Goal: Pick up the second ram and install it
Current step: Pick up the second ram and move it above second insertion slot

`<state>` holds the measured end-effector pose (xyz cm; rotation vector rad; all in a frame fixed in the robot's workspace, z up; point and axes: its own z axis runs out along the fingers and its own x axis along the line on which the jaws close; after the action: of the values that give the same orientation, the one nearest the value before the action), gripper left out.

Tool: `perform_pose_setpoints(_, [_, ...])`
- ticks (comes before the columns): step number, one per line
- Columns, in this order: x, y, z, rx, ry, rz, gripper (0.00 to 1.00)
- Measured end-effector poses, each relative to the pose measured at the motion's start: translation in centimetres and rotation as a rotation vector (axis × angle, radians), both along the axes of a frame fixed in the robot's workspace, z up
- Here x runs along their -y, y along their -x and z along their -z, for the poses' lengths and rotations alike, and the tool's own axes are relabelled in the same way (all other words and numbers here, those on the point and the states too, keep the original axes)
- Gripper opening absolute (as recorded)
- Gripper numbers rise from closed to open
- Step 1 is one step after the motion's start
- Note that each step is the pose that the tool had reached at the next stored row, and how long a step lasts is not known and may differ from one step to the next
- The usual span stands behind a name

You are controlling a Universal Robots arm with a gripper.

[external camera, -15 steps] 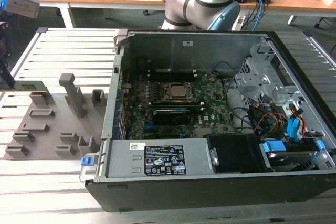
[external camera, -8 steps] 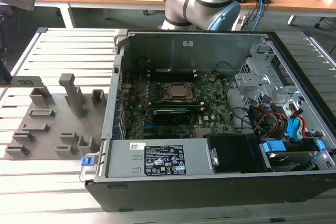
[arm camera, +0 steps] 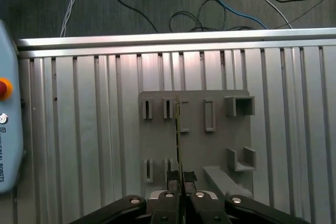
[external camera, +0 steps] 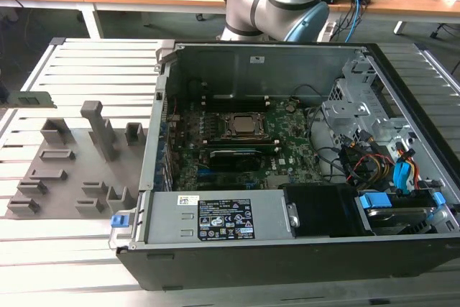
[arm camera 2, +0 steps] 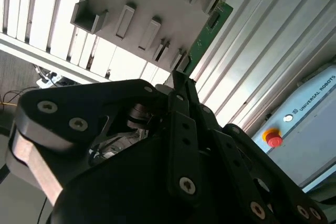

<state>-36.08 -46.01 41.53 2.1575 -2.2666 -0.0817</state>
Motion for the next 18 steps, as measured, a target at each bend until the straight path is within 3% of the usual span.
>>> perform_pose_setpoints(2, [0.01,0.0,-0.31,0.0000,-0.0057,0.000,0.14])
perform_pose_setpoints(3, [0.01,0.0,-0.32,-0.0001,-0.0223,0.000,0.14])
perform_pose_setpoints(4, [0.00,0.0,-0.31,0.0000,-0.0302,0.000,0.14])
perform_pose_setpoints(12, [0.01,-0.1,-0.32,-0.0001,-0.0409,0.000,0.14])
perform_pose_setpoints(15, [0.00,-0.8,-0.32,-0.0001,-0.0402,0.000,0.14])
perform_pose_setpoints(18, [0.00,-2.4,-0.31,0.0000,-0.0397,0.000,0.14])
